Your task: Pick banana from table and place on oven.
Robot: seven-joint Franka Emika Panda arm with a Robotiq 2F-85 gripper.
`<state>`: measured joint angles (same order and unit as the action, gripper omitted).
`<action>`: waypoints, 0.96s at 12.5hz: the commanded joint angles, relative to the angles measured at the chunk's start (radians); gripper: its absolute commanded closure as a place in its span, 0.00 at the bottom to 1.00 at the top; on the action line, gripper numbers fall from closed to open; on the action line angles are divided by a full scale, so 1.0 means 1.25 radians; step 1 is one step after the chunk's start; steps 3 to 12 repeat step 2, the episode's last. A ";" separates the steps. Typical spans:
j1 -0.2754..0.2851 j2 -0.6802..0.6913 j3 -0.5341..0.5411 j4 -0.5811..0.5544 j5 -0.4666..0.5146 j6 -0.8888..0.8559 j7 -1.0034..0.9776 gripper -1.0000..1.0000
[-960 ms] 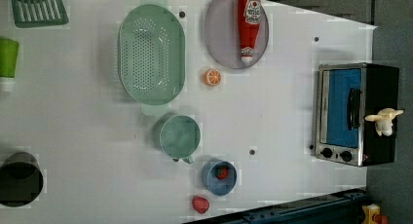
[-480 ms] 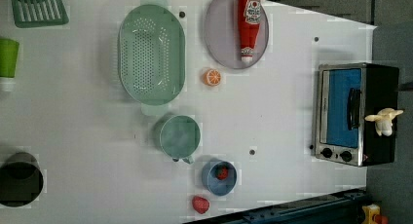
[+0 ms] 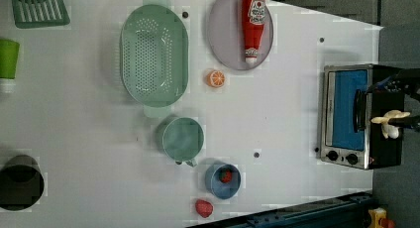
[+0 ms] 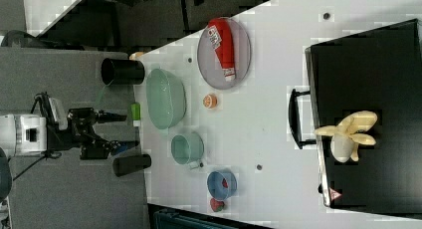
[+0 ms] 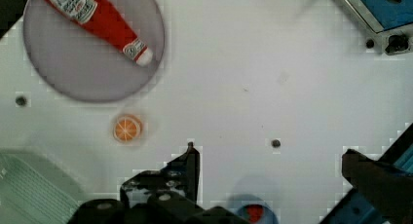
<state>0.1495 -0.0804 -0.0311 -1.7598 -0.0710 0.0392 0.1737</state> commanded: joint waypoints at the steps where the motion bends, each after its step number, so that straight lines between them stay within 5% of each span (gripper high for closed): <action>1: -0.061 -0.027 -0.035 0.018 0.009 0.002 0.051 0.00; 12: -0.061 -0.027 -0.035 0.018 0.009 0.002 0.052 0.00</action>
